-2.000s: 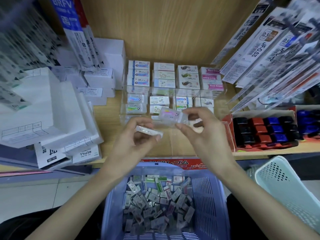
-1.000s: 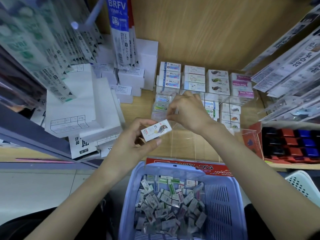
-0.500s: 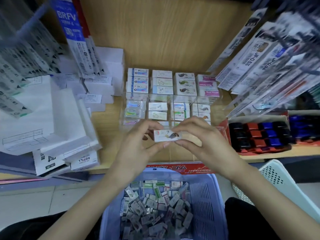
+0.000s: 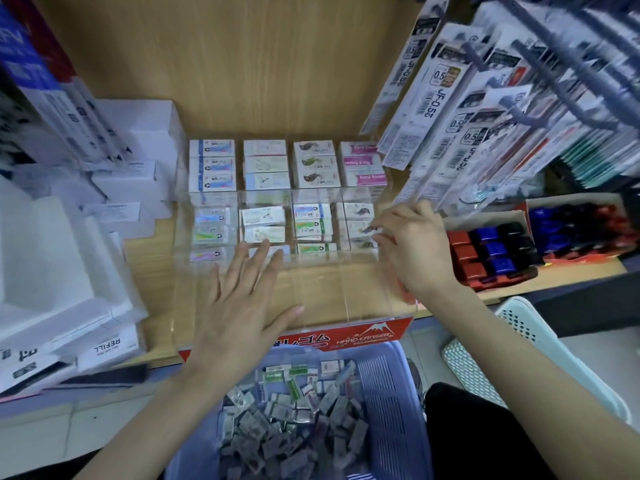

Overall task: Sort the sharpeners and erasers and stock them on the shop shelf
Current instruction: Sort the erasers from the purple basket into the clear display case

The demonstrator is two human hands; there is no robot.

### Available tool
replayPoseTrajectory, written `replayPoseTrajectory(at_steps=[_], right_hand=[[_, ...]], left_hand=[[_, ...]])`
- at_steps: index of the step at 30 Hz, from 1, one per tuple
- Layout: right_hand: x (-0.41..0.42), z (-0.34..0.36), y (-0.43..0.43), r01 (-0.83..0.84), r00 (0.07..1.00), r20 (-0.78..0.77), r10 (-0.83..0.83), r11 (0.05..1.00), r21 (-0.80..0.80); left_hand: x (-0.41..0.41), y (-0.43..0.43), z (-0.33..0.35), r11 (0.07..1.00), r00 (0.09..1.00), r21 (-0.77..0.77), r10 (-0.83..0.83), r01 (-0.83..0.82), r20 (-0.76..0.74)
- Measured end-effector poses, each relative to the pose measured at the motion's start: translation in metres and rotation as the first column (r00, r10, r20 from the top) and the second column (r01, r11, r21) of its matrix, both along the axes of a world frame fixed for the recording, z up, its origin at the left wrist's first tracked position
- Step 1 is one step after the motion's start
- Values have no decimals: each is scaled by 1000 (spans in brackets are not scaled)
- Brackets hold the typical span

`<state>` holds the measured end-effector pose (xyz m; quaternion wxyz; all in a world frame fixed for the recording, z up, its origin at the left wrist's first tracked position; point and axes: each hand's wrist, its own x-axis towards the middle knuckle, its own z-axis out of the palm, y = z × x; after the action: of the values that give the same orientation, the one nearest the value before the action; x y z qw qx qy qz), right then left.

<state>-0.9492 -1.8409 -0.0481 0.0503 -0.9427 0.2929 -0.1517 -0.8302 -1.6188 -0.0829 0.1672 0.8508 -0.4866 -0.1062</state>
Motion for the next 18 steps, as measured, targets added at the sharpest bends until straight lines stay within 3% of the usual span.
replayPoseTrajectory(at_steps=[5, 11, 14, 18], right_hand=[[23, 1, -10, 76, 965, -247, -82, 996, -36], [37, 4, -19, 12, 908, -413, -73, 989, -147], [34, 3, -19, 6, 909, -413, -55, 993, -119], [17, 6, -4, 11, 968, -251, 1, 999, 46]], left_hand=[[-1, -3, 0, 1000, 1000, -2, 25, -25, -11], [-1, -3, 0, 1000, 1000, -26, 6, -6, -26], [-2, 0, 0, 998, 998, -60, -3, -1, -62], [-4, 10, 4, 986, 998, -166, -42, 32, -56]])
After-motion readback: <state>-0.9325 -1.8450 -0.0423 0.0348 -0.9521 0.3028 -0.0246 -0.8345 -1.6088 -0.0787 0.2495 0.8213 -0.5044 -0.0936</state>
